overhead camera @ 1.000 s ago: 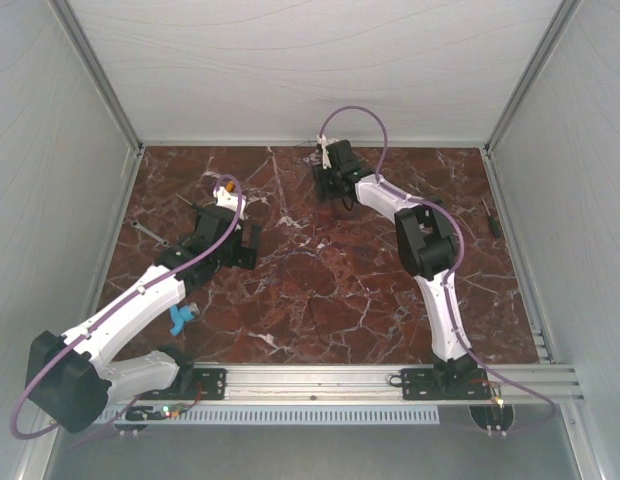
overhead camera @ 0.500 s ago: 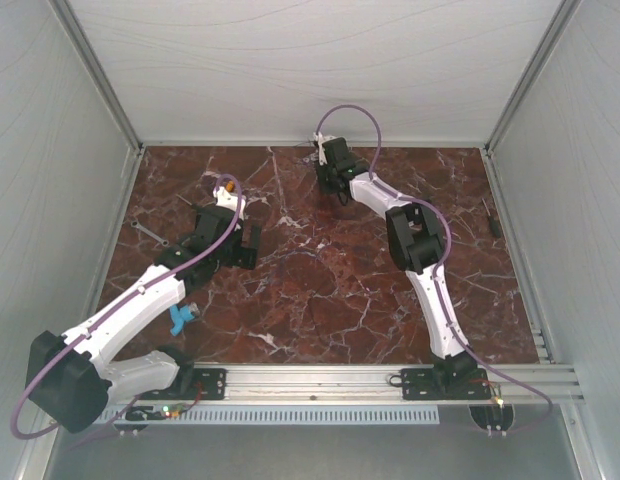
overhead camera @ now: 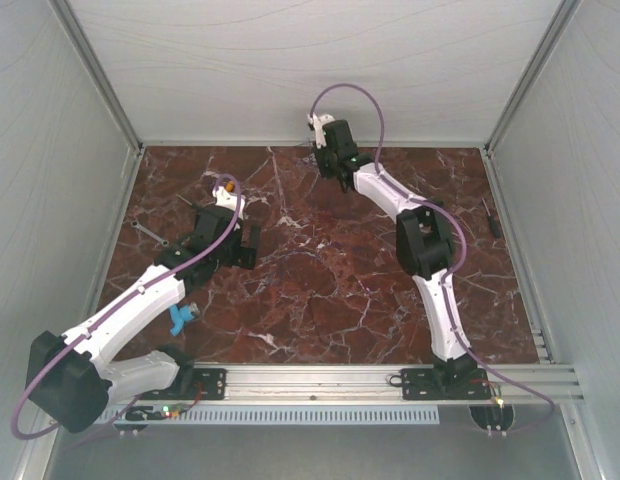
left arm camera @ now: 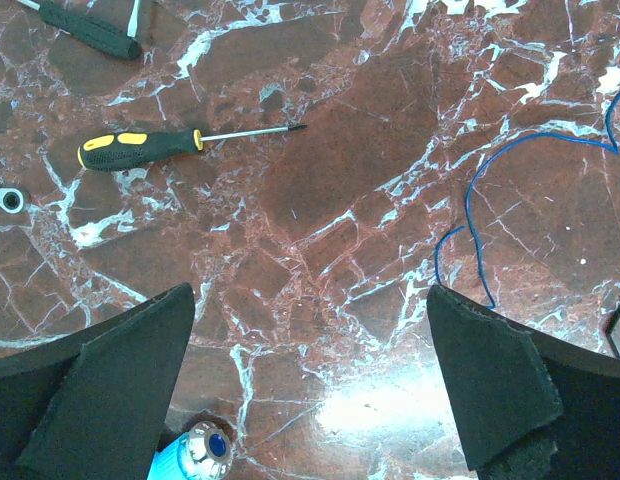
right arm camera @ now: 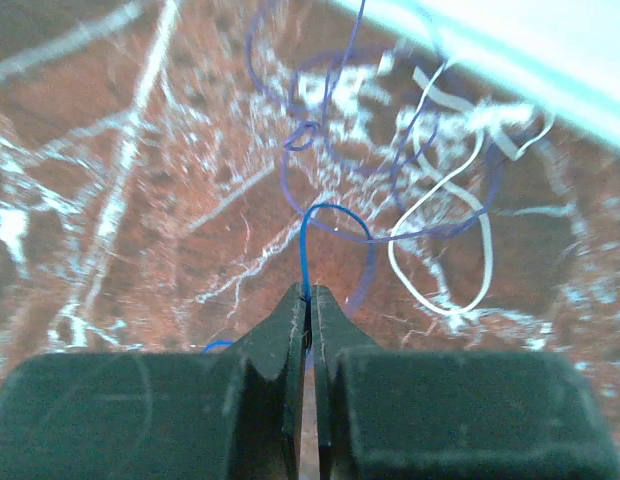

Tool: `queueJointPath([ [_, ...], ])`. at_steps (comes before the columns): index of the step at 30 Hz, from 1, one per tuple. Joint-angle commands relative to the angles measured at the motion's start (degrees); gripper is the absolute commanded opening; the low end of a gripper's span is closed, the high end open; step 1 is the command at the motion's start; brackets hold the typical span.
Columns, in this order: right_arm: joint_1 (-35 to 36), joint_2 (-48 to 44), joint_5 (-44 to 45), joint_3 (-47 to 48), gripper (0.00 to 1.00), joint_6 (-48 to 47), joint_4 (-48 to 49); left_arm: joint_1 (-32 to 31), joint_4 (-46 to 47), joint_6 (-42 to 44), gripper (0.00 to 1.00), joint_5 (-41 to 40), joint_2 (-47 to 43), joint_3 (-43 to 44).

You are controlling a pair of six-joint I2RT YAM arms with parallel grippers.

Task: Zip-tie the wires
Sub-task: Pick up the cable at the center of the board.

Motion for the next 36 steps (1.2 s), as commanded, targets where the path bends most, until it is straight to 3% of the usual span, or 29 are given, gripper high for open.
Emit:
queueJointPath([
  [1, 0.7, -10.9, 1.8, 1.6, 0.0, -2.9, 3.0, 0.2, 2.0, 0.3, 0.99, 0.6, 0.2, 1.6],
  [7, 0.6, -16.6, 0.8, 2.6, 0.0, -3.1, 5.2, 0.2, 2.0, 0.3, 0.99, 0.7, 0.2, 1.6],
  [17, 0.4, -21.5, -7.0, 1.3, 0.0, -4.2, 16.8, 0.2, 2.3, 0.5, 0.99, 1.1, -0.2, 1.5],
  [29, 0.5, -35.0, -34.0, -12.7, 0.0, -1.2, 15.3, 0.2, 6.7, 3.5, 1.0, 2.9, -5.3, -0.9],
  [36, 0.3, -45.2, -48.9, -22.3, 0.0, -0.7, 14.1, 0.3, 17.2, 5.5, 0.99, 18.2, -17.4, -6.8],
])
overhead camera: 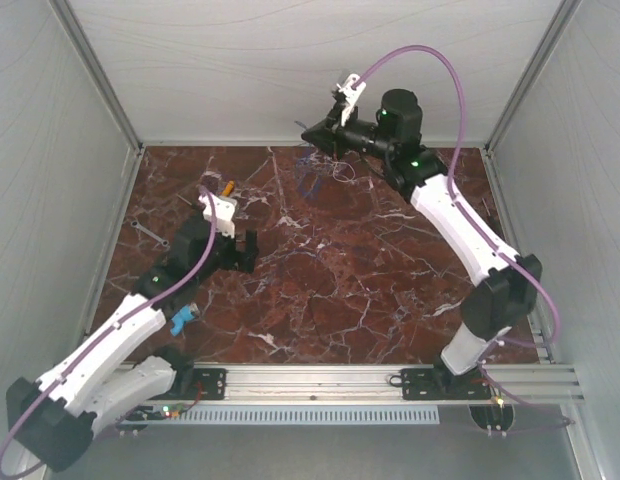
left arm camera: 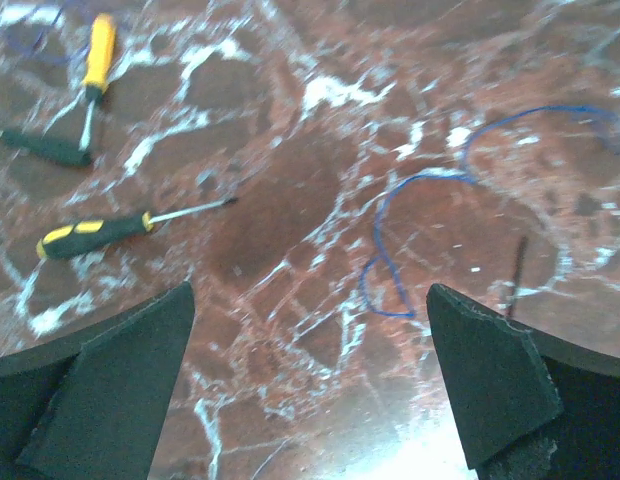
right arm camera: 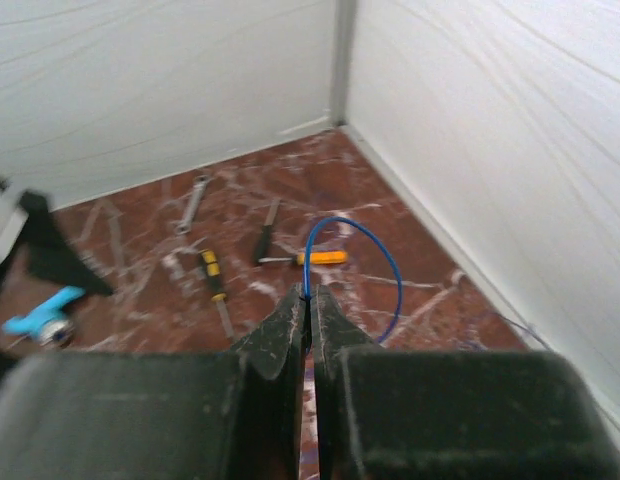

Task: Zip-tie the wires
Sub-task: Pick up the cable at the center of the board, then straighten the cable at the center of the board.

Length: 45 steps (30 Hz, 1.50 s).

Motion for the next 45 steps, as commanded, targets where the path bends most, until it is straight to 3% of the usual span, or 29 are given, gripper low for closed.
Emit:
queueJointPath([
  [1, -0.2, -7.7, -14.7, -5.5, 0.0, 1.8, 1.4, 0.3, 11.9, 1.6, 0.99, 12.6, -8.3, -2.6],
  [7, 1.0, -15.5, -28.8, -15.8, 0.0, 10.5, 13.1, 0.6, 25.8, -2.1, 0.97, 25.3, -21.0, -9.4],
  [11, 4.2, -17.4, -29.9, -16.5, 0.0, 10.2, 12.6, 0.8, 32.1, -5.2, 0.97, 30.7, -24.9, -11.7],
  [21, 8.8, -20.0, -30.5, -15.3, 0.0, 7.2, 8.7, 0.7, 38.7, -15.0, 0.89, 35.7, -18.4, -8.9],
  [33, 10.4, -21.7, -31.1, -15.8, 0.0, 7.3, 9.8, 0.6, 46.6, -19.9, 0.83, 37.9, -13.4, -9.1],
  [45, 10.4, -22.6, -31.4, -16.1, 0.0, 6.7, 9.6, -2.9, 52.8, -22.2, 0.86, 41.0, -10.2, -9.5],
])
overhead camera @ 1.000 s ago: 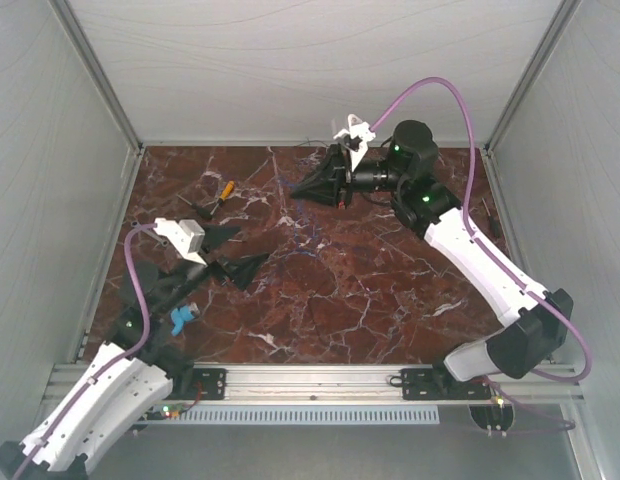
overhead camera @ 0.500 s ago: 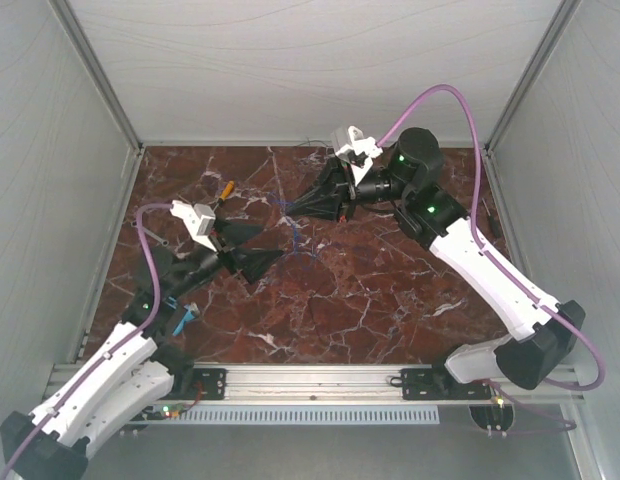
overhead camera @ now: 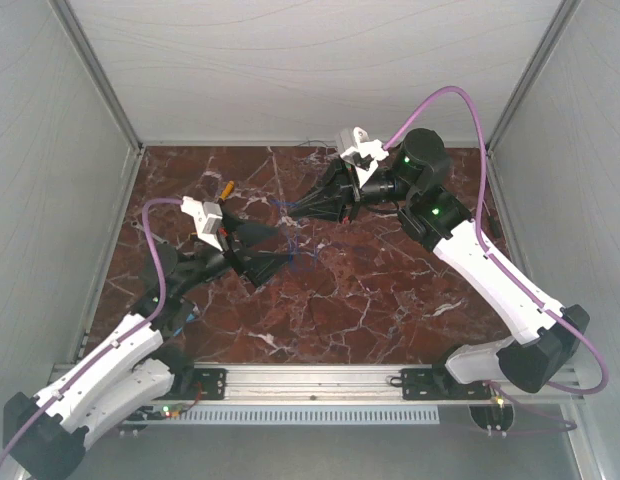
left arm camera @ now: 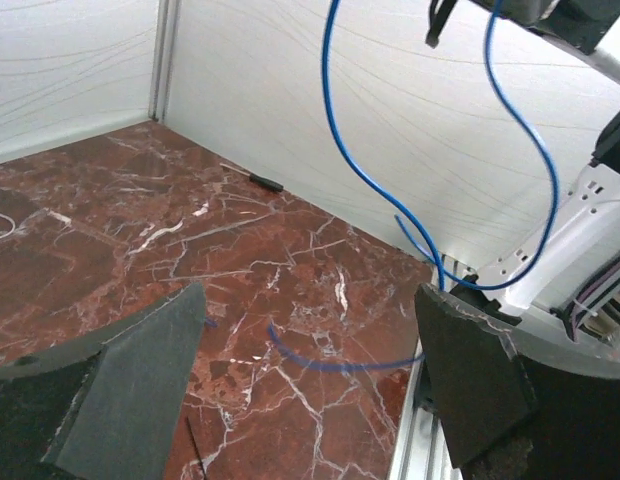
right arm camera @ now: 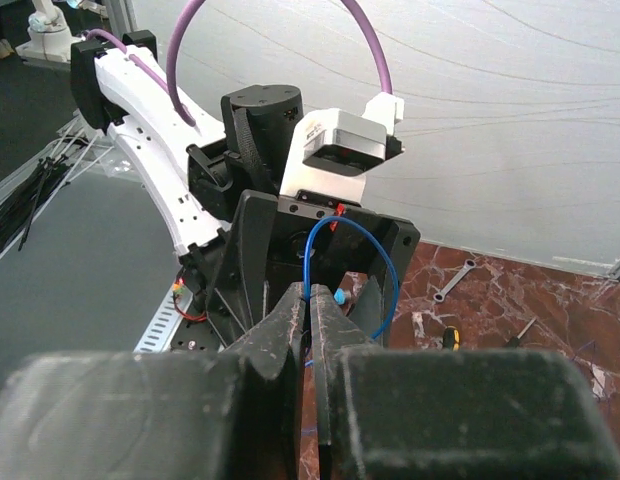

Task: Zip-tie the wires
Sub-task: Straighten the cable at the center of the board.

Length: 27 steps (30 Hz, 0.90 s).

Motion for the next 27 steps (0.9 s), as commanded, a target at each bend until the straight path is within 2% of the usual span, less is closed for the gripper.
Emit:
queueJointPath([
  [1, 0.3, -1.7, -1.3, 0.4, 0.0, -0.7, 0.8, -1.4, 5.5, -0.5, 0.86, -1.2, -0.8, 1.9],
  [4, 0.3, -1.9, -1.7, 0.8, 0.0, -1.8, -0.4, -1.8, 3.4, 0.5, 0.86, -9.1, -2.6, 1.6],
  [6, 0.3, -2.1, -1.6, 0.9, 0.0, -2.4, -1.2, -1.8, 3.6, 1.5, 0.87, -10.6, -4.1, 1.0],
  [14, 0.3, -1.7, -1.7, 1.0, 0.0, -1.5, 0.2, -2.3, 5.8, 1.2, 0.85, -2.4, -3.4, 0.5],
  [24, 0.3, -2.1, -1.6, 0.7, 0.0, -0.3, 1.5, -7.1, 6.8, 3.9, 0.67, -3.8, 4.1, 1.0],
  [27, 0.4, -2.6, -1.0, 0.2, 0.0, -0.4, 1.3, -8.6, 8.3, 4.6, 0.54, -5.1, 5.7, 0.8],
])
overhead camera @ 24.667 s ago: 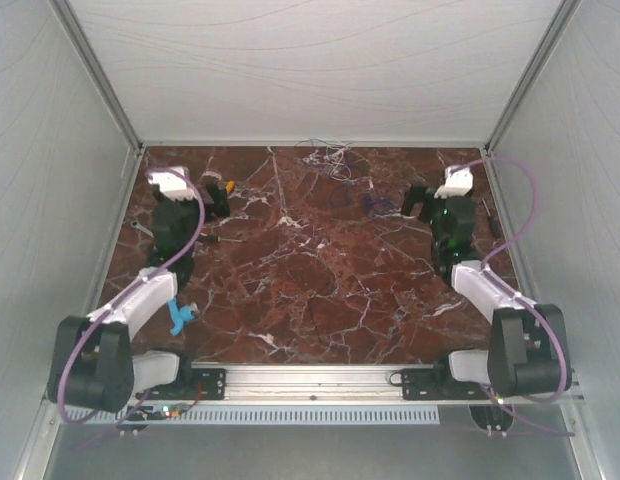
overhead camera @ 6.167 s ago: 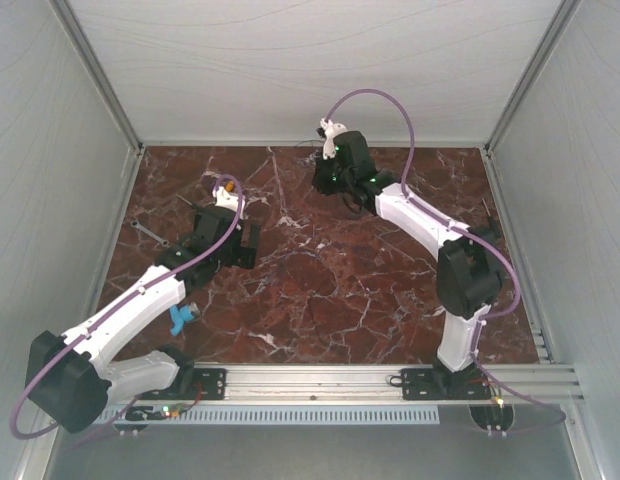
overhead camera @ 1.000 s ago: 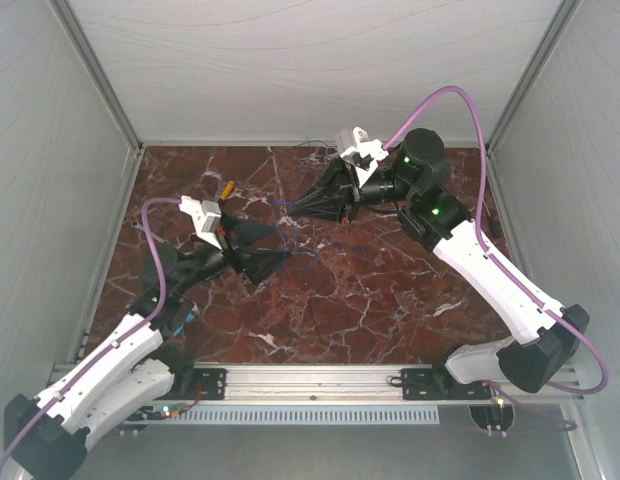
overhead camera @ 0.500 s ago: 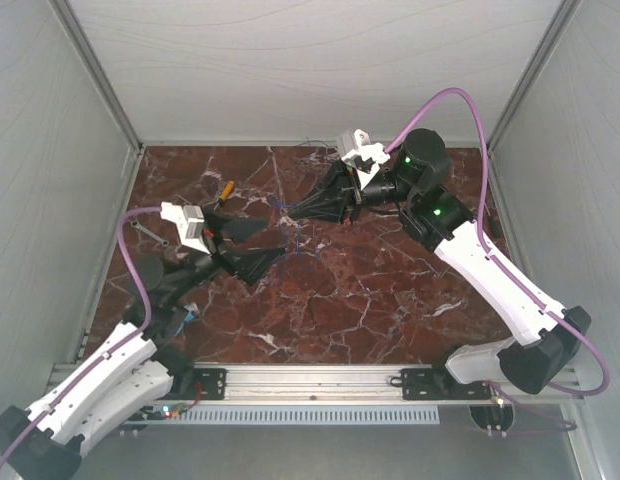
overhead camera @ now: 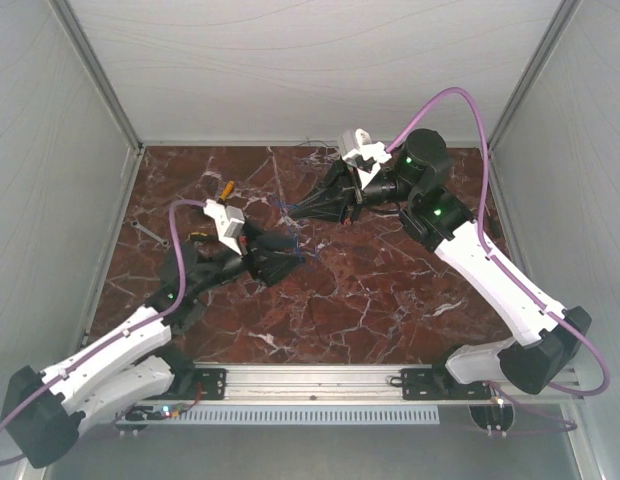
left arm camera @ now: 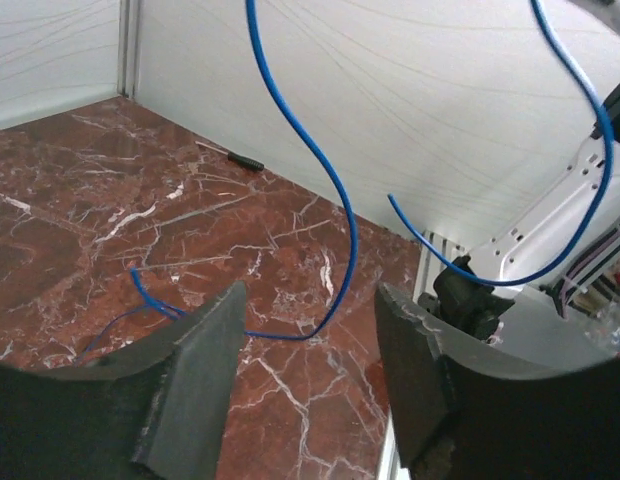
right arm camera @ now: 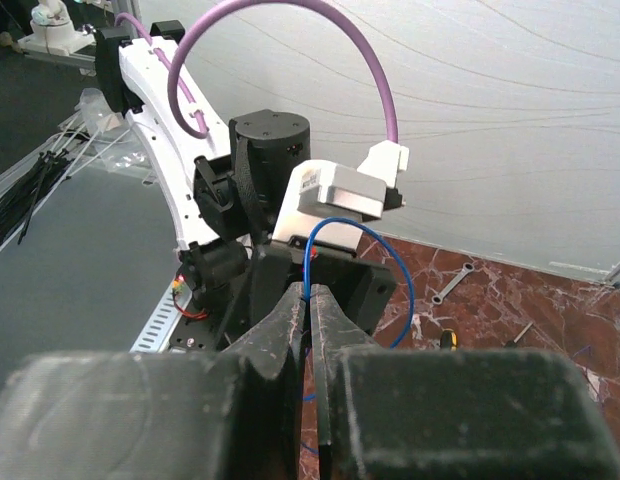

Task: Zip-tie the wires
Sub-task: Straighten the cable at the center of the board.

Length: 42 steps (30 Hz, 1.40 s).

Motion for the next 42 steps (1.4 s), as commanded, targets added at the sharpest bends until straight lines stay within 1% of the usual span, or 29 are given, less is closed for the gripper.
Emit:
queueJointPath([
  [1, 0.3, -2.3, 0.2, 0.1, 0.0, 0.4, 1.6, -2.0, 6.0, 2.5, 0.47, -1.5, 1.3, 0.7],
  [3, 0.4, -2.6, 0.7, -0.2, 0.0, -0.2, 0.9, -2.1, 6.2, 2.7, 0.31, -2.5, 1.2, 0.6],
  [5, 0.3, -3.3, 1.2, -0.6, 0.0, -0.6, 0.4, -2.1, 5.7, 3.6, 0.03, -4.0, 0.5, 0.5],
  [6, 0.3, -3.6, 1.7, -0.8, 0.0, -0.9, 0.1, -2.1, 4.6, 3.9, 0.0, -5.7, -0.1, 0.7],
  [9, 0.3, -5.1, 4.2, -2.2, 0.0, -2.1, -1.2, -2.1, -3.0, 5.5, 0.0, -12.3, -2.7, 2.4],
  [11, 0.3, -6.4, 7.7, -3.3, 0.0, -4.1, -3.3, -2.1, -11.0, 6.7, 0.0, -17.3, -4.9, 3.9],
  [14, 0.2, -8.0, 15.2, -6.3, 0.0, -7.3, -7.4, -2.1, -22.3, 9.4, 0.0, -24.3, -7.1, 7.4],
  [17, 0.2, -8.5, 22.8, -9.9, 0.0, -8.5, -10.5, -2.1, -34.1, 11.7, 0.0, -31.8, -6.9, 11.7],
  [20, 0.2, -8.0, 30.5, -12.4, 0.0, -8.1, -14.4, -2.0, -41.9, 13.7, 0.0, -40.8, -5.4, 15.0],
  [23, 0.2, -7.1, 43.3, -13.9, 0.0, -5.8, -18.2, -2.0, -46.9, 15.3, 0.0, -47.1, -2.9, 17.2],
  [25, 0.0, -5.8, 55.5, -13.3, 0.0, -2.6, -21.0, -1.9, -49.1, 15.4, 0.0, -49.8, -0.6, 17.8],
  [27, -0.5, -4.0, 64.8, -12.1, 0.0, -0.6, -25.1, -1.9, -50.4, 14.7, 0.0, -50.7, 1.6, 18.0],
  [29, -0.7, -2.8, 68.8, -11.6, 0.0, -0.2, -28.4, -1.9, -51.0, 13.6, 0.0, -49.4, 4.0, 17.9],
  [35, -0.8, 0.0, 74.2, -12.7, 0.0, 2.2, -35.1, -2.0, -52.1, 9.3, 0.0, -42.7, 12.1, 18.3],
  [39, -1.4, 4.0, 78.1, -14.1, 0.0, 3.8, -36.0, -2.2, -51.7, 6.6, 0.0, -40.4, 18.2, 19.1],
  [42, -2.4, 7.7, 78.6, -14.1, 0.0, 5.0, -36.4, -2.4, -50.8, 5.1, 0.0, -39.6, 22.5, 19.7],
])
